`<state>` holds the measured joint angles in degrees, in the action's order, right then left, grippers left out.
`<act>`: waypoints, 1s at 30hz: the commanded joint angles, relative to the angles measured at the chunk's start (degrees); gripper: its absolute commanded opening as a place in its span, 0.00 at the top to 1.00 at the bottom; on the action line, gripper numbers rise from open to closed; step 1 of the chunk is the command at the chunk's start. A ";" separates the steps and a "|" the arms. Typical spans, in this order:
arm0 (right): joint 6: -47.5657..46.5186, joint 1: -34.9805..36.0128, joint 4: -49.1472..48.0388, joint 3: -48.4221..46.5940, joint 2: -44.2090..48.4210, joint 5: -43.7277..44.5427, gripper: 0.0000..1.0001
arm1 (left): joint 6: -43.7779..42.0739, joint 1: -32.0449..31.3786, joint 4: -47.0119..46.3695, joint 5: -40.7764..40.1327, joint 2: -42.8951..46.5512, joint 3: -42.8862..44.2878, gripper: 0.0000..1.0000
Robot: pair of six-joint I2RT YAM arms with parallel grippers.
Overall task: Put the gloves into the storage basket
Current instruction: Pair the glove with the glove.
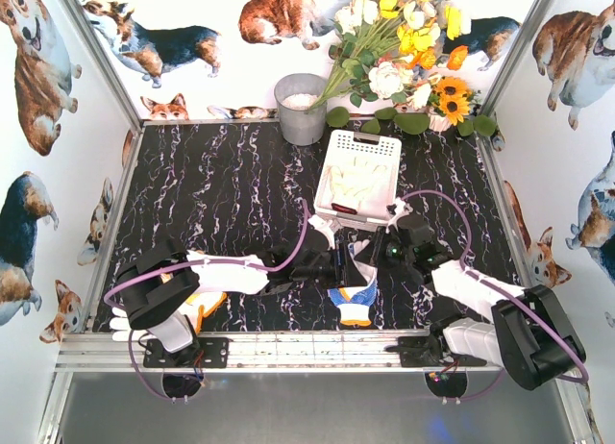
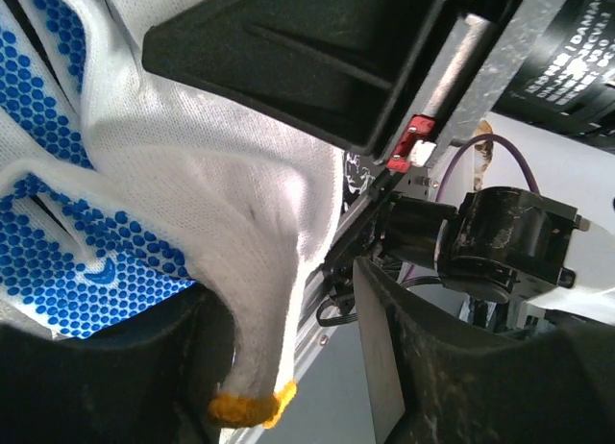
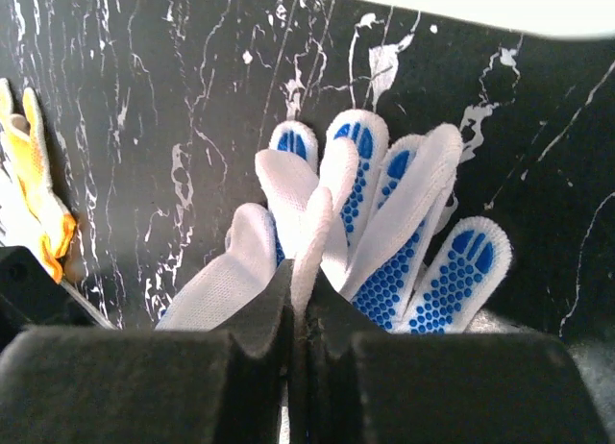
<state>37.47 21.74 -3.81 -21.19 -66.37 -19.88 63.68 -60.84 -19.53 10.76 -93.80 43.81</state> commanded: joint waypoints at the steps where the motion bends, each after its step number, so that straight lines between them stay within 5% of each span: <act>1: -0.77 -0.13 -2.39 -0.15 -0.31 -0.64 1.00 | 1.37 -0.38 -1.76 0.82 -0.33 -0.03 0.52; 15: -1.22 -0.10 -2.69 -1.37 -2.09 -0.25 1.00 | 3.10 -0.72 2.58 0.11 3.36 -5.41 0.22; 22: -0.38 -0.11 -2.68 -1.75 -2.76 -1.32 1.00 | 3.20 -0.83 2.08 -0.40 2.02 -5.26 0.35; 30: 1.84 -0.11 1.66 -0.60 1.83 -0.70 0.66 | 4.11 -0.77 1.27 -1.03 1.13 -5.79 0.51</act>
<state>38.48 21.74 -2.74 -20.91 -68.16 -20.73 67.31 -61.28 -16.88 10.39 -91.85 38.30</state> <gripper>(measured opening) 0.299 0.511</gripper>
